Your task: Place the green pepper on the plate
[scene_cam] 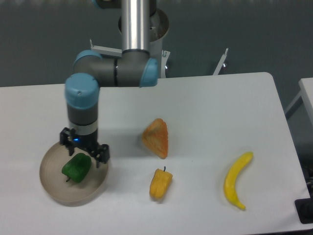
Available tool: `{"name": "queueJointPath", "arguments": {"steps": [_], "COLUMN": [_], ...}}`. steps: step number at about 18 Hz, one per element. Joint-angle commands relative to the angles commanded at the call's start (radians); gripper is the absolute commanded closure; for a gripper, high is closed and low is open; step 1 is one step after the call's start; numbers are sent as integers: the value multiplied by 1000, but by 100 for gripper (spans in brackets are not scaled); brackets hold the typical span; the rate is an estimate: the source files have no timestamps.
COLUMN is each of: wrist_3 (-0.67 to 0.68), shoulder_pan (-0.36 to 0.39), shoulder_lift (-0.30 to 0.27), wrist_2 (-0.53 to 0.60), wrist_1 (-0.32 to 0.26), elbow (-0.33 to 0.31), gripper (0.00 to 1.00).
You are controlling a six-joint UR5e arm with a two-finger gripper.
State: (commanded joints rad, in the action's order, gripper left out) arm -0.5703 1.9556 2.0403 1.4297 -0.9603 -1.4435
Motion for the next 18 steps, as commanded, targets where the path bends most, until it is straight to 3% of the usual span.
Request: {"name": "queueJointPath", "arguments": {"steps": [7, 11, 18], "wrist_3": [-233, -492, -677], "shoulder_pan": [170, 275, 341], "shoulder_lift": [-37, -20, -9], "wrist_2": [24, 97, 164], "wrist_1": [-14, -28, -15], "elbow": [-2, 17, 28], "gripper": [0, 1, 0]}}
